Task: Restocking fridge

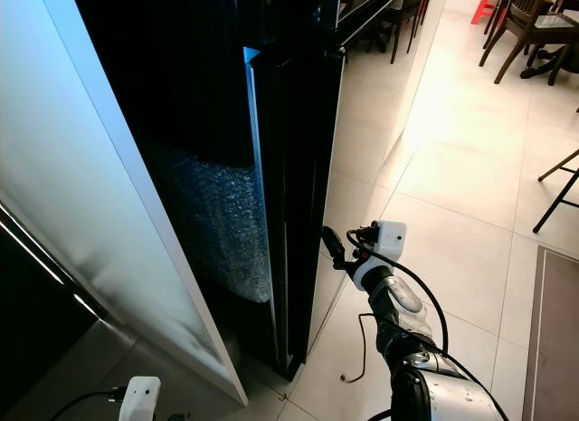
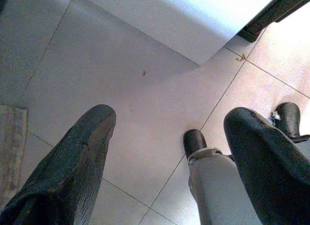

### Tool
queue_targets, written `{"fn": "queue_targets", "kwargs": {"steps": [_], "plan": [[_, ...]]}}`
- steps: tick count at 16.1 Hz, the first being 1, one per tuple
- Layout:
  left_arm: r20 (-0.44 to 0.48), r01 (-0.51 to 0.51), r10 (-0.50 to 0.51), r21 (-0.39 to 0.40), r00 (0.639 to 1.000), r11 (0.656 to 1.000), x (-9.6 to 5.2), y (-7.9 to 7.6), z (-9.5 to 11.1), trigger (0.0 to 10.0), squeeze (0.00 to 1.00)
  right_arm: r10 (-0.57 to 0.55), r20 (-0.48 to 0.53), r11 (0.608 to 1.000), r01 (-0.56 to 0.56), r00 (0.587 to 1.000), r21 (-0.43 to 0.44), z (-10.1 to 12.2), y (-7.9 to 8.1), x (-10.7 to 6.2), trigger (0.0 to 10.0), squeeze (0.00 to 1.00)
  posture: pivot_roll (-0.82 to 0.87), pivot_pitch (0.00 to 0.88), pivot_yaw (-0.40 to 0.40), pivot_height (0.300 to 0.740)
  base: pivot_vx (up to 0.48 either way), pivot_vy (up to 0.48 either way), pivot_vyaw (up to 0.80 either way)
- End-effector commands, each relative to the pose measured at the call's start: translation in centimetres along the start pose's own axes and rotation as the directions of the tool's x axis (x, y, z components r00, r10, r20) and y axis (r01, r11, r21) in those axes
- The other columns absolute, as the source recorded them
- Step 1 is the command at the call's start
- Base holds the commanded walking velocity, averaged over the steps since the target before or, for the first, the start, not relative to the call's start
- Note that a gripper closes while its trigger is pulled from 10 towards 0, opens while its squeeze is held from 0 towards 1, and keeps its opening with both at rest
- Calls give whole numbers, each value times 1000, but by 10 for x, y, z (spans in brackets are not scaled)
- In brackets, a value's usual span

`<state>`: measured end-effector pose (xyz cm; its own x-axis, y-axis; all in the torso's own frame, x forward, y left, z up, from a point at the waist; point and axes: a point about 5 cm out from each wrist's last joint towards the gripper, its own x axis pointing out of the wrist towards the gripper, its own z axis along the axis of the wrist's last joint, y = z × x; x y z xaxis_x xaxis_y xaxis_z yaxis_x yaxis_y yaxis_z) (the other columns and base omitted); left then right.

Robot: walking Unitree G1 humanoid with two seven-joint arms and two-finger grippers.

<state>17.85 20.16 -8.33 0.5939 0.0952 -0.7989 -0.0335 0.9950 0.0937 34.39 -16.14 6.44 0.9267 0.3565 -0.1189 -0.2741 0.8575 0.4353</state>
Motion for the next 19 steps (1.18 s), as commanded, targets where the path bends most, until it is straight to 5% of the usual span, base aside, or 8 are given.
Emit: {"fn": "queue_targets", "kwargs": {"steps": [1,5,11,14,18,19], "plan": [[-12,-7,7,-1,1000,1000,-1,2,-5,10000,0,110,5,994,-110,994,-23,9,24,16,10000,0,-88,0,23,740,0,0,0],[-12,-7,7,-1,1000,1000,-1,1,-6,10000,0,166,1,986,-166,986,-12,9,41,25,10000,0,-78,5,18,740,0,0,0],[-10,-10,10,-6,1000,1000,-1,1,-5,10000,0,176,-23,984,-177,984,-15,2,44,24,10000,0,-73,5,17,740,0,0,0],[-8,-8,8,-3,1000,1000,-1,0,-3,10000,0,-76,-87,995,70,993,-69,-22,-2,-6,10000,0,-78,1,17,740,0,0,0],[-11,-5,5,3,1000,1000,-1,0,-3,10000,0,-237,-216,965,204,947,-164,-62,-35,-51,10000,0,-84,0,21,740,0,0,0],[-13,-2,2,8,1000,1000,0,-1,-3,10000,0,-344,-217,931,302,913,-206,-71,-48,-67,10000,0,-97,0,31,740,0,0,0]]}}
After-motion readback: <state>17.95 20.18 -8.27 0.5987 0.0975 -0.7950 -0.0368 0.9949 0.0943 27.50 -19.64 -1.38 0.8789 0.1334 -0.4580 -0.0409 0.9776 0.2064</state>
